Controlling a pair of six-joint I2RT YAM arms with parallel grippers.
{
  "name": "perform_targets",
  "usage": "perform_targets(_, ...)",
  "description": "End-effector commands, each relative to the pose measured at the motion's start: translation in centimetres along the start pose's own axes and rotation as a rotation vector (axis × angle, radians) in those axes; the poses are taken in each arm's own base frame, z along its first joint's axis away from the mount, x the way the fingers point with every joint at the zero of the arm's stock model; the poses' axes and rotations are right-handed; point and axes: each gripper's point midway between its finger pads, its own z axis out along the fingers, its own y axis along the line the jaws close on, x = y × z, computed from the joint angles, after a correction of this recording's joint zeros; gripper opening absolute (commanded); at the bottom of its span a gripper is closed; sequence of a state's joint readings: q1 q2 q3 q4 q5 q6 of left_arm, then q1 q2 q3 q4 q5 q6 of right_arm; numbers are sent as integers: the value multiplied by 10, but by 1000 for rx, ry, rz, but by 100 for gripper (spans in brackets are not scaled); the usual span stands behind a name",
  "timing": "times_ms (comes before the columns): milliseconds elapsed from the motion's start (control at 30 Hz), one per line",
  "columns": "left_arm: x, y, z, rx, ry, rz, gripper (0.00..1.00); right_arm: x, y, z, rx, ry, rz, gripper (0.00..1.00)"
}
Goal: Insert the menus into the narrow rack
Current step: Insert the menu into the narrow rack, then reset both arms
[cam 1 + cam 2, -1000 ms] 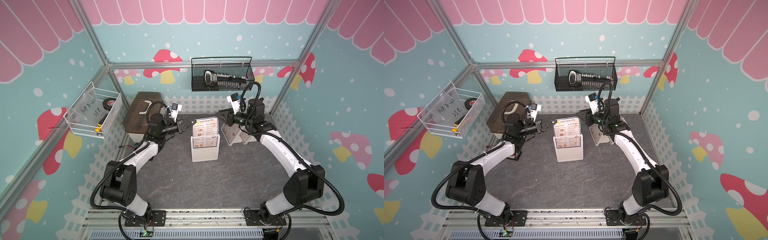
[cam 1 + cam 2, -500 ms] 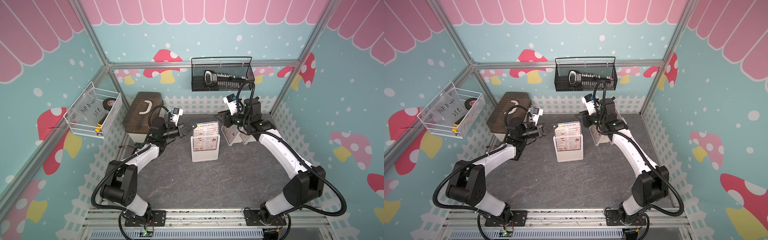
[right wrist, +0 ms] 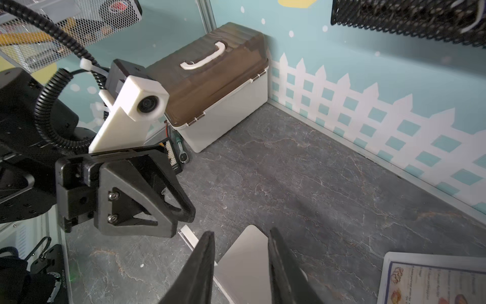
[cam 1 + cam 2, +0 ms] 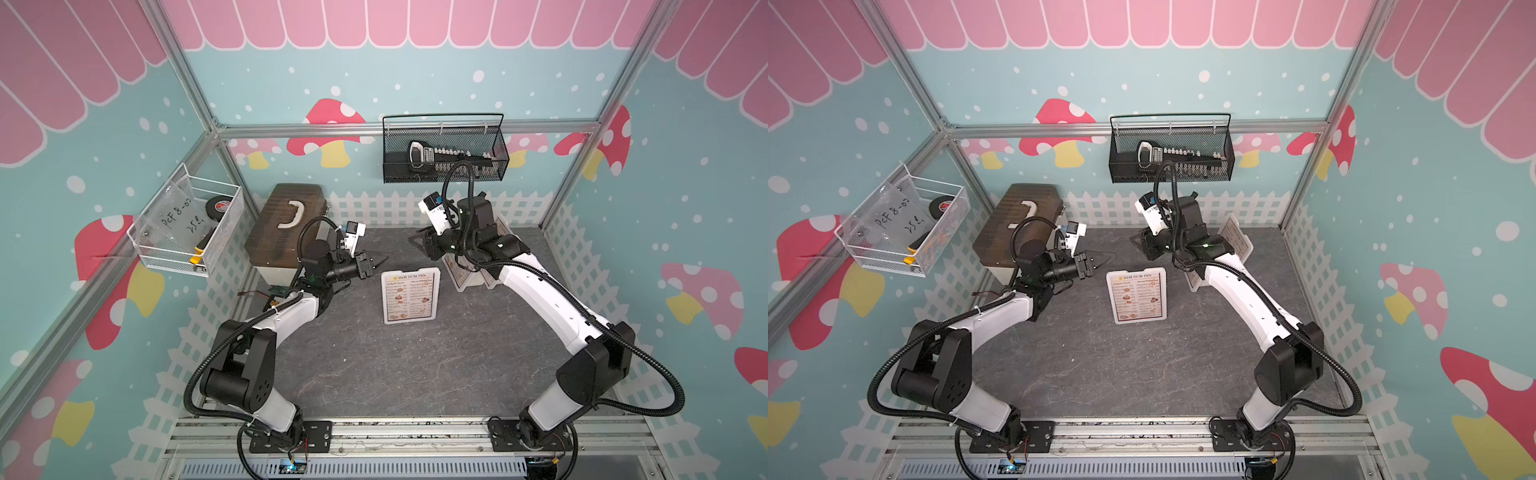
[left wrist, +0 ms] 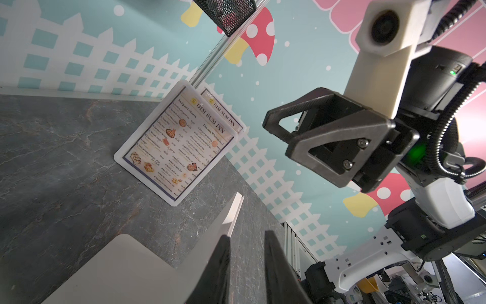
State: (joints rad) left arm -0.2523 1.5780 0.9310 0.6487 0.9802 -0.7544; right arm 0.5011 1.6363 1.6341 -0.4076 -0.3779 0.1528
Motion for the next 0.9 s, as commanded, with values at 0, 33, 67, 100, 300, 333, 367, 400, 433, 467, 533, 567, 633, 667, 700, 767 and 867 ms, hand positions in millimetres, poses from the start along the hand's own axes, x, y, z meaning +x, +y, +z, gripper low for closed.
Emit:
perform_targets(0,-1,-3,-1,-1,-23,23,26,0,-3,1,22,17,-20,34)
perform_targets(33,-2,-1,-2,-12,-29,22,28,0,-3,0,25,14,-21,34)
perform_targets(67,-3,0,-3,-25,-31,22,30,1,-3,-1,29,14,-23,34)
perform_targets(100,-4,2,-5,-47,-36,24,33,-1,-3,-4,35,9,-31,34)
perform_targets(300,-8,11,-25,-291,-31,84,55,3,-5,-24,71,-3,-62,44)
perform_targets(333,-7,13,-31,-345,-29,97,58,6,-4,-28,69,-2,-66,46)
perform_targets(367,-6,11,-35,-374,-27,117,62,10,-3,-31,68,-2,-71,47)
perform_targets(400,-5,11,-40,-415,-28,131,67,15,-1,-34,63,3,-78,49)
perform_targets(433,-3,13,-46,-464,-31,141,73,22,-2,-37,74,11,-79,51)
perform_targets(467,-1,13,-51,-503,-34,152,78,28,-4,-40,90,15,-74,52)
perform_targets(533,5,21,-68,-632,-57,159,83,43,-12,-49,135,18,-51,54)
perform_targets(567,7,24,-77,-685,-76,157,87,50,-16,-53,162,12,-40,56)
perform_targets(633,11,32,-104,-811,-137,147,92,63,-32,-69,267,-27,-14,65)
perform_targets(667,11,35,-119,-875,-182,148,94,73,-42,-76,336,-31,-1,70)
perform_targets(700,13,38,-135,-940,-231,155,95,83,-57,-87,430,-38,13,75)
perform_targets(767,15,40,-168,-1053,-329,180,96,106,-84,-108,600,-41,52,86)
perform_targets(867,20,47,-225,-1252,-515,202,97,134,-114,-135,808,-98,20,89)
